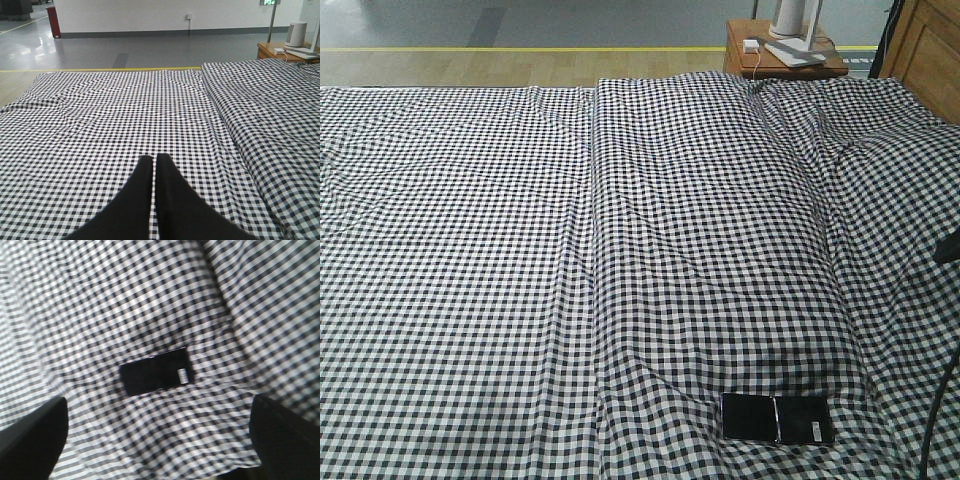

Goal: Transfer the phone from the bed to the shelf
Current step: 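Lower the open right gripper around the black phone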

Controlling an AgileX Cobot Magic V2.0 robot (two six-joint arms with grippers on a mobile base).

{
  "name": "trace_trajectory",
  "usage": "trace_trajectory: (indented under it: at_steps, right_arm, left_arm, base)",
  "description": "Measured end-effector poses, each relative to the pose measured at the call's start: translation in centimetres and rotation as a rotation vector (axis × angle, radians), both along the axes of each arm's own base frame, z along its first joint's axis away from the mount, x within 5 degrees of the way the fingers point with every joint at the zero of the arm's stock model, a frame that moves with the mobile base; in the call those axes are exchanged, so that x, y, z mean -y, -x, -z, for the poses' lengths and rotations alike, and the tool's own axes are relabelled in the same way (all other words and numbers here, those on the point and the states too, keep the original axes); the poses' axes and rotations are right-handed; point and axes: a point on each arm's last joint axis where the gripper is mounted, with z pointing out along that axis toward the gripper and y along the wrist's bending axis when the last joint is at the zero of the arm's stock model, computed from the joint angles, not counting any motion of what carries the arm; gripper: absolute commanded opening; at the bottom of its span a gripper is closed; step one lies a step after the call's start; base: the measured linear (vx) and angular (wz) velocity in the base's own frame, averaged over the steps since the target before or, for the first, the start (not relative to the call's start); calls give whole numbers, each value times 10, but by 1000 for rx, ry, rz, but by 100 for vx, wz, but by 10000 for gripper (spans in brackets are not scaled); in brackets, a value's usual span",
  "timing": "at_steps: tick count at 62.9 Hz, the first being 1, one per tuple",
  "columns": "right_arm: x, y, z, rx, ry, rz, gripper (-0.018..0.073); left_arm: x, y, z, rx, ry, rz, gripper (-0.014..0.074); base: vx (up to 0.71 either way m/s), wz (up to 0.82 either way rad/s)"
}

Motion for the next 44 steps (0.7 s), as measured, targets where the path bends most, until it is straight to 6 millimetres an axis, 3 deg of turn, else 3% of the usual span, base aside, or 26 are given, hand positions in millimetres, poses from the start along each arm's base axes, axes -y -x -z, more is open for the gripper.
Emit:
trace_trajectory:
  at_steps: [11,44]
  right_arm:
    - [21,-24,37,-43,-135,-43,671]
    - [53,-97,184,-228,-359,-245,646]
  left_arm:
    - [0,0,0,0,0,0,1]
    - [0,0,0,0,0,0,1]
  base:
    - [0,0]
    - [0,0]
